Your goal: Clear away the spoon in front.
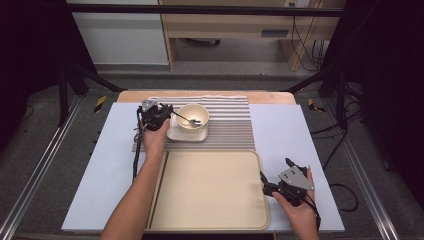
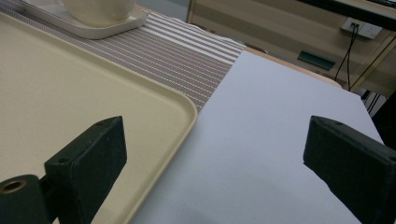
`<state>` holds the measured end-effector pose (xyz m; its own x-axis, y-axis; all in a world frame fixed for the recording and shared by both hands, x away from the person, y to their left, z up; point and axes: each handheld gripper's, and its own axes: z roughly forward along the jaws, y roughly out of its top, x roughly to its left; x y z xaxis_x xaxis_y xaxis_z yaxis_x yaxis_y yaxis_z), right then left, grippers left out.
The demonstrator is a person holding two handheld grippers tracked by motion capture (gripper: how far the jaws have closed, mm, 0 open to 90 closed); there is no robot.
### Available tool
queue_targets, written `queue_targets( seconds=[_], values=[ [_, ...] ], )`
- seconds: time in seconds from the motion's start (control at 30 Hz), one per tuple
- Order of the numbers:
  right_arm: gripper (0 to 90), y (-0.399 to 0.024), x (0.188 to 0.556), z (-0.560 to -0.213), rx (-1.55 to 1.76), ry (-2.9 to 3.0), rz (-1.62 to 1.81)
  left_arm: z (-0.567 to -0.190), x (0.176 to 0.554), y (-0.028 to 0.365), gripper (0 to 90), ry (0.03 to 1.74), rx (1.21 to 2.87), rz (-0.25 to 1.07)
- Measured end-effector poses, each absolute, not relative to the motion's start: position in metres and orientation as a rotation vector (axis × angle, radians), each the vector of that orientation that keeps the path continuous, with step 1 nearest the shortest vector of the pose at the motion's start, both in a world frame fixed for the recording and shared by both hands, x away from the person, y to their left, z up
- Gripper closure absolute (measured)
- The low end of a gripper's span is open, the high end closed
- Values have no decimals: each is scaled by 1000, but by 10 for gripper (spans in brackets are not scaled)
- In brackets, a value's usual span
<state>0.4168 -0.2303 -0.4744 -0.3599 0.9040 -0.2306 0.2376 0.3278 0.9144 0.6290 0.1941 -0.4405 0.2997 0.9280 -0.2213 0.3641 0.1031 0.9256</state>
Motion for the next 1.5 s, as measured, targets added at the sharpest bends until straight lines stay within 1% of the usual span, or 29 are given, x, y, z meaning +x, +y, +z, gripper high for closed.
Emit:
queue_targets(
  seconds=[0.47, 0.7, 1.03, 1.23, 1.5],
  values=[
    [63, -229, 417, -475, 1014, 1802, 1058, -430, 620, 189, 812, 1183, 1453, 658],
    [63, -229, 418, -475, 1010, 1804, 1053, -417, 611, 185, 892, 1120, 1379, 657],
    [63, -230, 418, -475, 1012, 1803, 1050, -400, 599, 187, 894, 1064, 1372, 691],
    [62, -229, 418, -474, 1001, 1796, 1054, -389, 590, 187, 893, 1030, 1402, 732],
    [64, -230, 418, -474, 995, 1799, 1053, -377, 577, 187, 893, 1000, 1430, 720]
  ],
)
